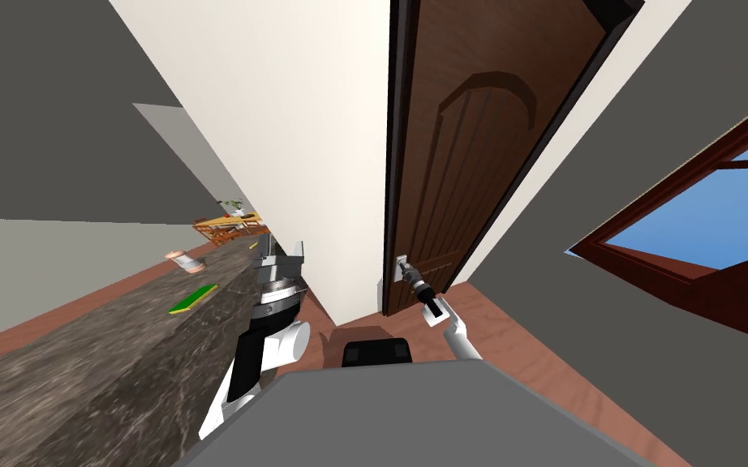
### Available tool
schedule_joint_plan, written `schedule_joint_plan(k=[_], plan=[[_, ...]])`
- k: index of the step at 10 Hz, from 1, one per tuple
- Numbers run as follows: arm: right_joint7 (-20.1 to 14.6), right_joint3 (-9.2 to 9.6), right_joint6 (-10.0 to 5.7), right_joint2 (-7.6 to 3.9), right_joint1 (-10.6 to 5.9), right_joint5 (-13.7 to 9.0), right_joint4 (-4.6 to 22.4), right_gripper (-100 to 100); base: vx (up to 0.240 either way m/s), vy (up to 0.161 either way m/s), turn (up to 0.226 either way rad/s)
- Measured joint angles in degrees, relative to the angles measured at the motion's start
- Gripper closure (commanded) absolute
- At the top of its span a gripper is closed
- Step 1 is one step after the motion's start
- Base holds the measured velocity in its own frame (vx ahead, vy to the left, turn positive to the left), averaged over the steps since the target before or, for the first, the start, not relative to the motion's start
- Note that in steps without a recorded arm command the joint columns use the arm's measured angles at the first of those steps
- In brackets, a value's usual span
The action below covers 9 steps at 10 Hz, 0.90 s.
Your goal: Pull the door open
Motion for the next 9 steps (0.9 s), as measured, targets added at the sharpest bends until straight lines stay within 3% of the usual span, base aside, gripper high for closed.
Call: schedule_joint_plan(k=[6, 8, 9], plan=[[-8.22, 0.63, 0.16, -0.76, -1.14, -5.46, 1.45, 100, -0.057, -0.026, 0.082], [-11.50, 0.95, -0.02, -1.32, -1.39, -8.32, 2.21, 100, -0.072, -0.053, 0.132], [-12.49, 1.03, -0.13, -0.90, -1.64, -9.01, 2.76, 100, -0.062, -0.012, 0.078]])
